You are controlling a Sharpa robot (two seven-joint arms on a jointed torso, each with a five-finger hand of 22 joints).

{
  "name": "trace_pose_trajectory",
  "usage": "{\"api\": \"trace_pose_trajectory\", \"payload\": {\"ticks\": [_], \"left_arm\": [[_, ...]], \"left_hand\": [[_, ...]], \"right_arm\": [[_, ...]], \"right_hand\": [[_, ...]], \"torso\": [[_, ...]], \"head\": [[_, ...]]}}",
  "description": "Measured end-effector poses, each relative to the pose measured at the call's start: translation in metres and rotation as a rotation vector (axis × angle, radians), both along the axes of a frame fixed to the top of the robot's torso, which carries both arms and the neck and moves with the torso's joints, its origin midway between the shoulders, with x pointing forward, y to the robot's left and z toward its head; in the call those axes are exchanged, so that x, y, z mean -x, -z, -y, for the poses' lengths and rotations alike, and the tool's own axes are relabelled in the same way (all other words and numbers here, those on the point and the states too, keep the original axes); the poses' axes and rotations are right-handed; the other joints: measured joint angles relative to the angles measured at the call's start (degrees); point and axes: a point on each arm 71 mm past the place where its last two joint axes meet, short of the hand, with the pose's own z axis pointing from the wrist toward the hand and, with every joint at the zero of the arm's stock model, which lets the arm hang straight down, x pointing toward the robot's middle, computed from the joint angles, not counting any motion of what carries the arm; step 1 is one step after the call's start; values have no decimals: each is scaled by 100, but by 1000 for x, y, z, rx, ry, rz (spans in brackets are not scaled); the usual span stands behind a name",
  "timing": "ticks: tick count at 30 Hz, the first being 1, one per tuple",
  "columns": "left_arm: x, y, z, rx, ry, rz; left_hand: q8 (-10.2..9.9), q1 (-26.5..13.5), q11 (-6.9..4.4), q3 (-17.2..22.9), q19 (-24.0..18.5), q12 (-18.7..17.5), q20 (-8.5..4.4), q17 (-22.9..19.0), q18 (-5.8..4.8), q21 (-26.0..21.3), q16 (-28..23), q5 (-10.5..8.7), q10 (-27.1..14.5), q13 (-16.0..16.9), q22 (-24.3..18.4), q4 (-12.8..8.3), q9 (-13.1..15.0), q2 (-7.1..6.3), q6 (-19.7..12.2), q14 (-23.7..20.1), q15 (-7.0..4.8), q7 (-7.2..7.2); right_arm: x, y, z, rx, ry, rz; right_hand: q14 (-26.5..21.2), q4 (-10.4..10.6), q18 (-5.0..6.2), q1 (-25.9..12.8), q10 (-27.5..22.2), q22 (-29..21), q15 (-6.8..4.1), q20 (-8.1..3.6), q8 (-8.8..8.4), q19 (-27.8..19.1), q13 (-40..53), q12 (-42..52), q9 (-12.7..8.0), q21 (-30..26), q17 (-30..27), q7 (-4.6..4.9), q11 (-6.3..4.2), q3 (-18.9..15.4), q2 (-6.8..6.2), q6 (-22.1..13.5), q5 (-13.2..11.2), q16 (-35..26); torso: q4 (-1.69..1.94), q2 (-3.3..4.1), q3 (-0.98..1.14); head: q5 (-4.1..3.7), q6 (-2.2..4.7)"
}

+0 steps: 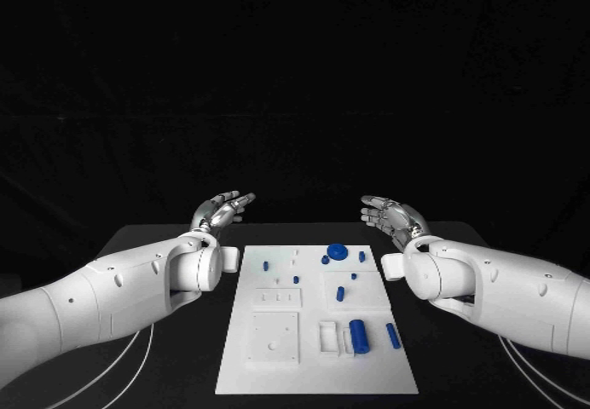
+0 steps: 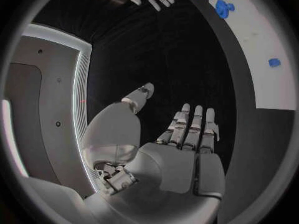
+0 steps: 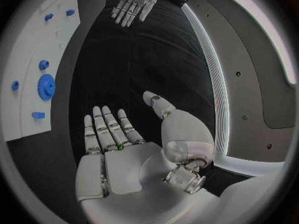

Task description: Assemble the parts on the task board

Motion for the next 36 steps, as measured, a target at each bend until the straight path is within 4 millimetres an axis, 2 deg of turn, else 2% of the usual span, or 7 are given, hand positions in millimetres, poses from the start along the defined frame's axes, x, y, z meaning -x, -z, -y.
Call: {"api": "trace_pose_trajectory", "payload": {"ticks": [9,12,16,21,22,28,36], "left_arm": [[-21,-12,-5,22,62,-36],[-22,-12,-4,32,79,-50],[-19,-11,-2,45,120,-64],[-13,-10,-4,48,156,-69],[-12,-10,-5,48,163,-69],[-1,-13,-6,42,233,-59],[20,-19,12,57,383,-51]], "left_hand": [[147,54,53,22,8,30,8,101,0,23,80,4,114,19,107,-8,92,6,106,101,15,8],[427,114,128,37,43,120,19,174,0,23,214,4,313,51,118,-23,255,72,360,290,42,22],[774,128,248,81,324,227,-76,254,0,108,412,4,655,86,117,-75,454,176,821,588,92,56],[902,213,337,190,1005,420,-267,343,6,282,736,38,1243,149,54,-283,521,259,1403,1260,137,103],[934,264,345,222,1199,478,-311,374,93,352,835,55,1400,173,42,-342,532,281,1536,1480,131,111],[1105,439,-2,340,2379,948,-603,542,364,720,1387,167,2706,421,-81,-720,613,473,2551,2787,-328,231],[824,325,-58,301,2681,746,-739,547,368,726,1315,104,2916,464,-272,-848,577,567,2713,3065,-449,279]], "right_arm": [[-21,-12,9,2,-128,-79],[-24,-13,9,1,-163,-99],[-35,-12,14,157,-183,-45],[-38,-13,16,362,-233,33],[-39,-12,15,393,-244,44],[-40,-11,10,569,-309,110],[-34,-17,-1,776,-395,216]], "right_hand": [[260,-326,88,591,430,632,68,62,247,182,36,80,201,56,155,17,70,184,-100,298,-114,211],[410,-409,95,836,619,988,81,53,342,351,55,120,257,101,200,30,79,234,-163,463,-163,305],[748,-474,287,1146,999,1337,50,36,486,701,80,219,318,184,265,52,22,298,-248,796,-213,483],[1264,-530,497,1461,1568,1479,-97,24,661,1212,115,359,356,246,352,102,-132,354,-340,1317,-279,712],[1357,-544,576,1500,1673,1484,-127,24,685,1306,125,386,357,271,369,115,-165,368,-365,1412,-301,753],[1933,-551,816,1702,2263,1442,-353,38,795,1886,157,480,362,349,478,198,-357,425,-424,1959,-369,969],[2954,-551,1115,1919,2791,1311,-800,-31,795,2965,156,480,306,660,771,279,-518,424,-559,2391,-554,1391]], "torso": [[1,2,1],[1,2,1],[1,6,-1],[-1,15,-8],[-1,16,-8],[-10,33,-27],[14,128,-45]], "head": [[0,0],[0,0],[11,-5],[23,-13],[25,-15],[14,19],[-12,94]]}}
